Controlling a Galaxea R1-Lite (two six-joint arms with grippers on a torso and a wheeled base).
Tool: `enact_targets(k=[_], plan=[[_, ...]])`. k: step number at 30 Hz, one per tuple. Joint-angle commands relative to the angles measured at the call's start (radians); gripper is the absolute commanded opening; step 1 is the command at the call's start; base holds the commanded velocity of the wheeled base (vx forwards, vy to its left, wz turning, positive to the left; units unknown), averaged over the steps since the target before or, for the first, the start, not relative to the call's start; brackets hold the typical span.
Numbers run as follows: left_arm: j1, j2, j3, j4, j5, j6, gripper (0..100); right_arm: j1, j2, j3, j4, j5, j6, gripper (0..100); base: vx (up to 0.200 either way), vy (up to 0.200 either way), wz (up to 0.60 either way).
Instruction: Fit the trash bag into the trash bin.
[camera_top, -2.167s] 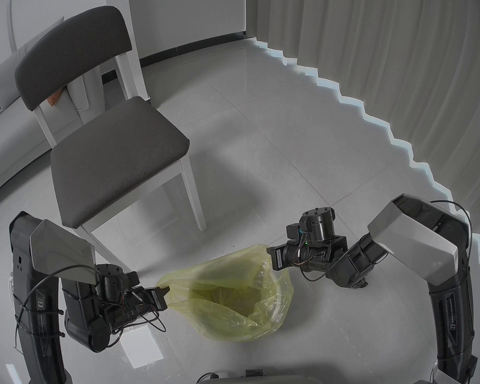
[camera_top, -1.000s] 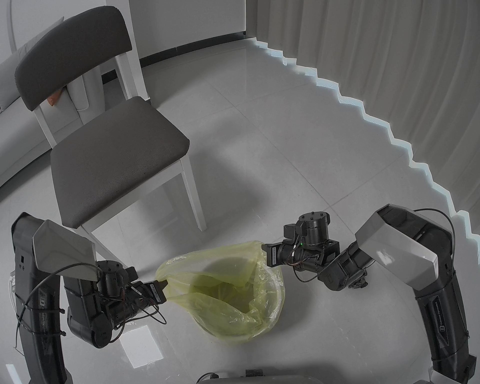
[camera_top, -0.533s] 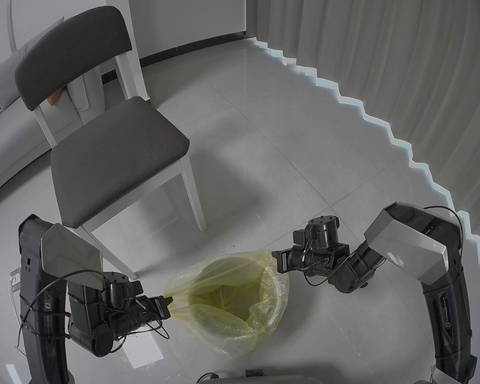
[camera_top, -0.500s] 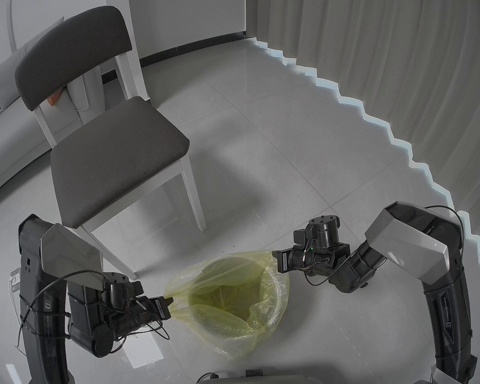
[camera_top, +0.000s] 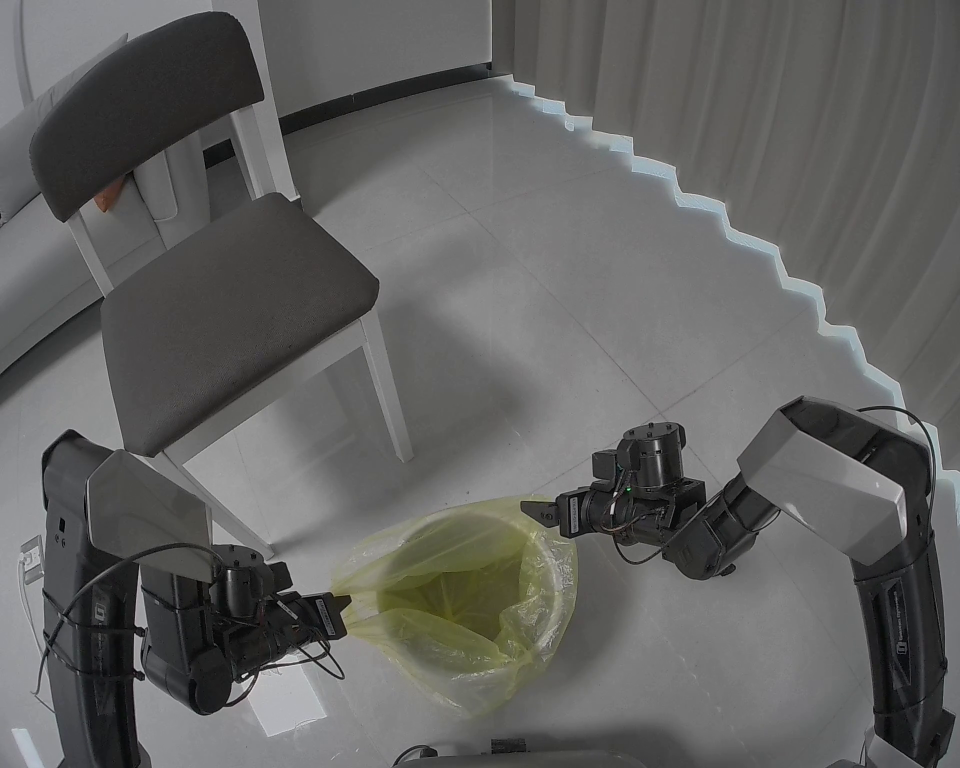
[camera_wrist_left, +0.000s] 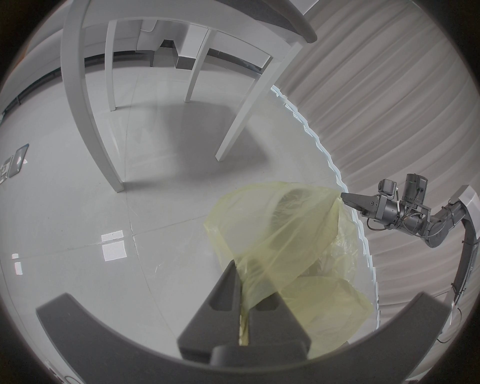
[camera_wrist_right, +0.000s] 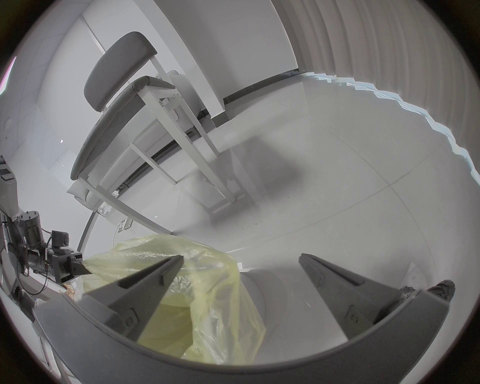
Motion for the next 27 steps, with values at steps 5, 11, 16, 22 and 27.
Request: enact_targets(k=[5, 11, 16, 22, 27], plan=[[-0.046, 0.062, 0.000, -0.018, 0.036, 0.000, 0, -0.015, -0.113, 0.133, -0.010, -0.001, -0.006, 100, 0.000, 0.000, 0.00], [-0.046, 0.052, 0.011, -0.018, 0.066, -0.015, 100, 0.008, -0.209, 0.308, -0.079, -0.001, -0.018, 100, 0.000, 0.000, 0.00], [-0.033, -0.031, 0.050, -0.018, 0.063, -0.021, 100, 0.116, -0.260, 0.408, -0.121, -0.005, -0.018, 100, 0.000, 0.000, 0.00], [-0.035, -0.158, 0.147, -0.018, 0.068, -0.015, 100, 0.264, -0.269, 0.460, -0.127, -0.053, -0.013, 100, 0.000, 0.000, 0.00], [-0.035, -0.273, 0.169, -0.018, 0.074, -0.014, 100, 0.347, -0.251, 0.492, -0.145, -0.057, -0.009, 100, 0.000, 0.000, 0.00]])
